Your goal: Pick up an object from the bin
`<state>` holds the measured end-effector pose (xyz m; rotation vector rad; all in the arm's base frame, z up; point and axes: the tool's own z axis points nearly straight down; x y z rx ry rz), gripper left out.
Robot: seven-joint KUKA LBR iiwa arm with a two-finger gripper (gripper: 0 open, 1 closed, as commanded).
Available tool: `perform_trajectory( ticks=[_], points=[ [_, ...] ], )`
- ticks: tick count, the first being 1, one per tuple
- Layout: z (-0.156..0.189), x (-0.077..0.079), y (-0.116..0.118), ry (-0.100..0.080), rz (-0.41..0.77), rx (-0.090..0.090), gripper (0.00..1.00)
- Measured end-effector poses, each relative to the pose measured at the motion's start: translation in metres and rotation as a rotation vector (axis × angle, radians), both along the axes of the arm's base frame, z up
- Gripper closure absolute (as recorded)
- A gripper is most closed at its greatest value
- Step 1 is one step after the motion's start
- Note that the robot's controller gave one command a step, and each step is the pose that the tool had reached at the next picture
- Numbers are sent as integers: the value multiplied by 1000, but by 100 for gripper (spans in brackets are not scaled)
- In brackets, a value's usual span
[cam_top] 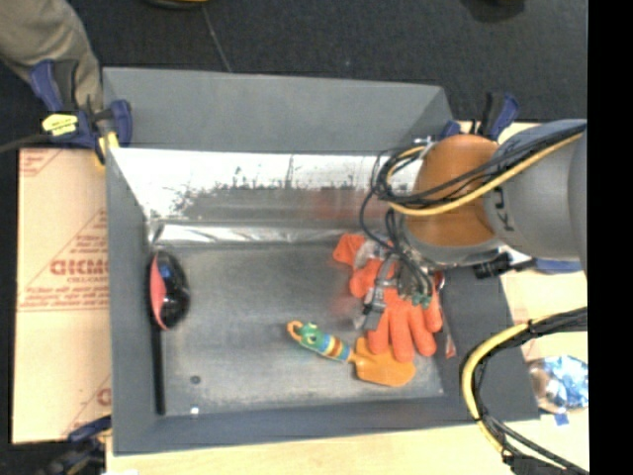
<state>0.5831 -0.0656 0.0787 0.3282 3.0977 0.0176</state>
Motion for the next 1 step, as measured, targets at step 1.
perform_trajectory(
  ticks=[1],
  points=[
    [12, 55, 16, -15, 176, -6, 0]
  ],
)
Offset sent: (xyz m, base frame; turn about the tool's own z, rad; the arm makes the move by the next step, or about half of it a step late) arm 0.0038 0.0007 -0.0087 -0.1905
